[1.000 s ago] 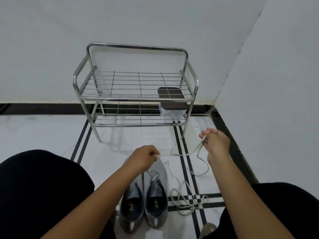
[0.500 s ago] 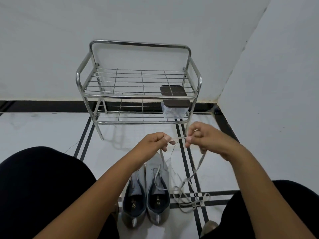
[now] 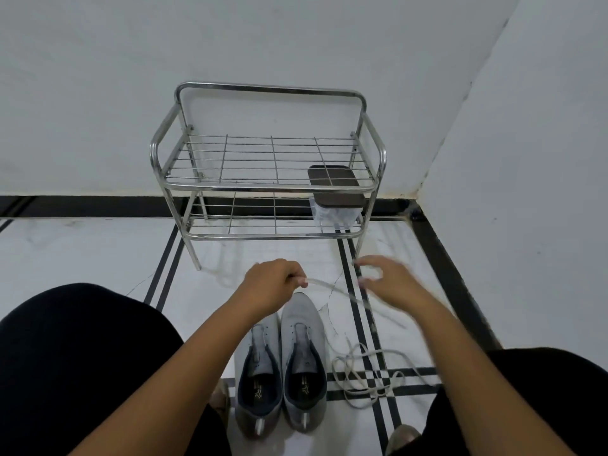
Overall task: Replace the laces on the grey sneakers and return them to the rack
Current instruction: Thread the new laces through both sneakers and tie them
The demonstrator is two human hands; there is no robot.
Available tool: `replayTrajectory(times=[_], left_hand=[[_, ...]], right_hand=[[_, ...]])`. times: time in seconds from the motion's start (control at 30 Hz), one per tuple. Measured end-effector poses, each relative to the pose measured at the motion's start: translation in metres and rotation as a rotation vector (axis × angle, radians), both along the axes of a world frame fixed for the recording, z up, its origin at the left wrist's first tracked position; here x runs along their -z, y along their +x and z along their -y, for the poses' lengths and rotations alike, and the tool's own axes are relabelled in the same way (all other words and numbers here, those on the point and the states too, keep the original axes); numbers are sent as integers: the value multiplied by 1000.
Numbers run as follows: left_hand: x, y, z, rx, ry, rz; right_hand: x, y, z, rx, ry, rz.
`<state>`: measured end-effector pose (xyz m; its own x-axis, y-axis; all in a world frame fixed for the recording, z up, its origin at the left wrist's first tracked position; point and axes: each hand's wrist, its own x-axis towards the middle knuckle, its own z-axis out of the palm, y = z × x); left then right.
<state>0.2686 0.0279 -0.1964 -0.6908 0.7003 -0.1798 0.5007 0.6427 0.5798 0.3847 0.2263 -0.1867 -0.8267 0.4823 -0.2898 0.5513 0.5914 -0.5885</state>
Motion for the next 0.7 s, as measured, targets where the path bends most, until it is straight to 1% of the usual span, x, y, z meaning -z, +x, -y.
replayTrajectory(times=[0.03, 0.07, 0.1, 0.2, 0.27, 0.3, 0.33, 0.43, 0.47, 0.5, 0.53, 0.6, 0.63, 0.7], left_hand=[[1, 2, -2, 18, -14, -9], [3, 3, -3, 32, -30, -17], [4, 4, -3, 39, -45, -23], [10, 3, -1, 31, -73, -35], [16, -1, 2, 3, -72, -44], [19, -4, 4, -18, -75, -53], [21, -8, 7, -43, -81, -61], [26, -18, 15, -116, -98, -81], [27, -20, 16, -128, -105, -89], [28, -21, 17, -133, -114, -90], [30, -21, 16, -129, -118, -87], [33, -18, 14, -108, -108, -84], [34, -17, 13, -93, -100, -93], [36, -13, 11, -71, -100, -121]], right_hand=[[8, -8, 20, -140, -116, -31], [18, -14, 35, -222, -177, -38], [27, -19, 44, -251, -209, -53], [43, -27, 51, -230, -237, -113], [46, -29, 44, -196, -201, -99], [46, -29, 38, -155, -145, -70], [45, -28, 30, -103, -38, -28], [39, -21, 7, 83, 404, 122], [38, -19, 1, 147, 472, 153], [38, -17, -3, 193, 492, 191], [39, -16, -4, 195, 489, 240], [42, -19, 3, 68, 407, 307], [44, -20, 11, -15, 293, 272], [48, -25, 34, -123, -23, 101]])
